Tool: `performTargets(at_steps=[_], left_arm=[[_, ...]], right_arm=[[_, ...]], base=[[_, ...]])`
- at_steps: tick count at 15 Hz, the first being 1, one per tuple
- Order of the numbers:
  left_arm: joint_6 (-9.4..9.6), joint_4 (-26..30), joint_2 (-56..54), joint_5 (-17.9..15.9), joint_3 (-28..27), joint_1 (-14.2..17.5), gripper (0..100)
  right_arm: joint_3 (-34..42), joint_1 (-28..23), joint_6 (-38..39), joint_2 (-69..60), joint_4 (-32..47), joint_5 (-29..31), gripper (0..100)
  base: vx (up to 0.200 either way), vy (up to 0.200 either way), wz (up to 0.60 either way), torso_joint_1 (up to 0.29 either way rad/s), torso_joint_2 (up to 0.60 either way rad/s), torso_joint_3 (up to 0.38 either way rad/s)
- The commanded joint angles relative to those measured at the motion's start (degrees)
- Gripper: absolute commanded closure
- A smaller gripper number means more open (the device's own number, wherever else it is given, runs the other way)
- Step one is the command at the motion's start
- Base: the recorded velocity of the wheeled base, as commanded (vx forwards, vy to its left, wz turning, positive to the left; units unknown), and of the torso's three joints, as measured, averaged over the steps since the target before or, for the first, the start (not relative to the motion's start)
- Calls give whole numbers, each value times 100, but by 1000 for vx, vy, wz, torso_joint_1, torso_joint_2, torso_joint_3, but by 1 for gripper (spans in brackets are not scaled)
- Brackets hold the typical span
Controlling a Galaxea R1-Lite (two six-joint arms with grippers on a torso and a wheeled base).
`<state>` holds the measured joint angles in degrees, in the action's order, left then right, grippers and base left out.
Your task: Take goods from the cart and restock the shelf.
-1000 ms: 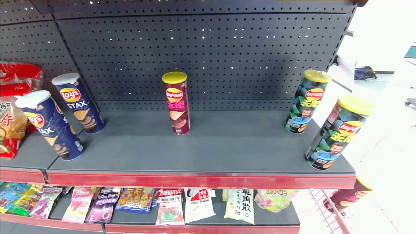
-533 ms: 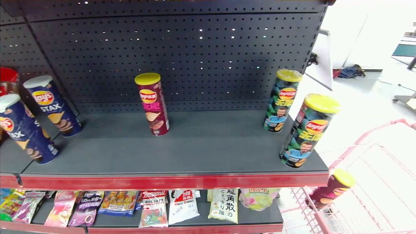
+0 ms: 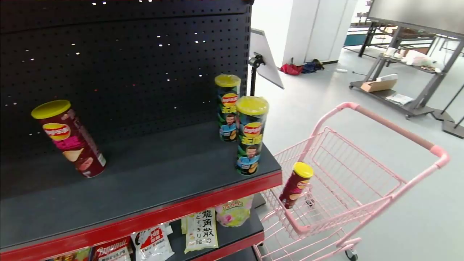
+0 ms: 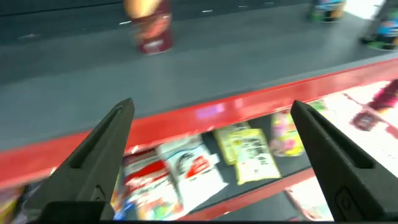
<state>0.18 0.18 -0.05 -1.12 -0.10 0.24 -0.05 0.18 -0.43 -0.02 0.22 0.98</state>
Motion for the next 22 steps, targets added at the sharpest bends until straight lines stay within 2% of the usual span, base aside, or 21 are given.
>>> performTargets(at_steps=[1, 9, 22], left_arm=[[-1, -1, 5, -2, 1, 2, 0], [-1, -1, 5, -2, 1, 2, 0], [-9, -1, 5, -2, 1, 2, 0]], right_arm=[[-4, -1, -1, 2, -4, -1, 0], [5, -1, 8, 2, -4, 8, 0], [5, -1, 43, 2, -4, 8, 0]], base=[[0, 0, -600, 2, 2, 2], [0, 0, -75, -9, 18, 15], [0, 0, 0, -144, 350, 204]])
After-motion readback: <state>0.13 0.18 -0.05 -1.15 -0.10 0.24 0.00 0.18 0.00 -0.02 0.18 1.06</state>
